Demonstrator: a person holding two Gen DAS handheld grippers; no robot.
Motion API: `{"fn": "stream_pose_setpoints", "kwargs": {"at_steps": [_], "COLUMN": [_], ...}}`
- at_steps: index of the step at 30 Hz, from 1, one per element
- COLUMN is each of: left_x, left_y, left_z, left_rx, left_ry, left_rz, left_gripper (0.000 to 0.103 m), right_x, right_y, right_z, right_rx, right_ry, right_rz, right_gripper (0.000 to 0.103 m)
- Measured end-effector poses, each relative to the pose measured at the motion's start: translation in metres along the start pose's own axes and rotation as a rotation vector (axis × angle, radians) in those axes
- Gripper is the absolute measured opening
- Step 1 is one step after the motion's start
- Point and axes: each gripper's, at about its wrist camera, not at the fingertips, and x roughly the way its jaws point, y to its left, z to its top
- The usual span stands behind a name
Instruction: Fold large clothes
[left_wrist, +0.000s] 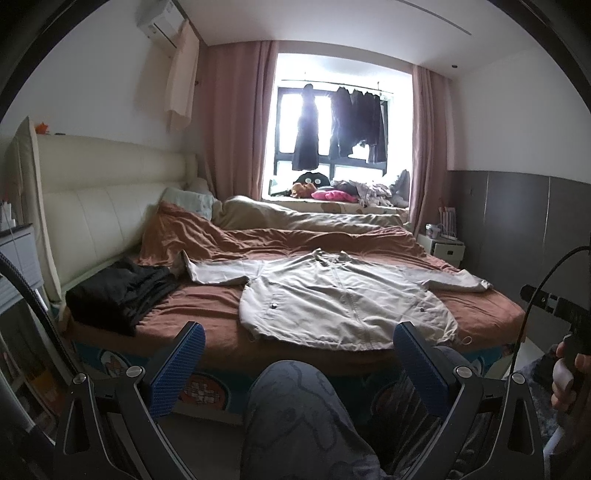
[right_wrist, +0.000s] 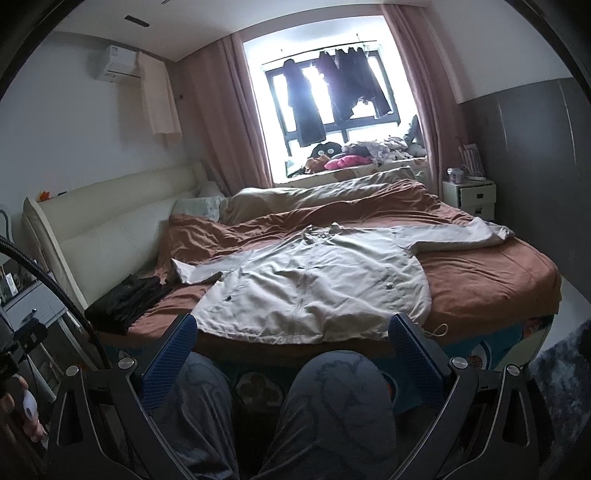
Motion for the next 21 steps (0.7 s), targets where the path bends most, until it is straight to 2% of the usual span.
{"fn": "stream_pose_setpoints", "kwargs": {"at_steps": [21], "left_x": [0.006], "left_y": [0.009], "left_z": [-0.003], "left_rx": [-0.010], "left_ry": [0.007], "left_rz": [0.011], "left_gripper": [0.102], "right_x": [0.008], "right_y": [-0.001], "right_z": [0.001], "right_rx": [-0.005], "right_ry": [0.005], "right_rz": [0.026], "right_gripper": [0.103]}}
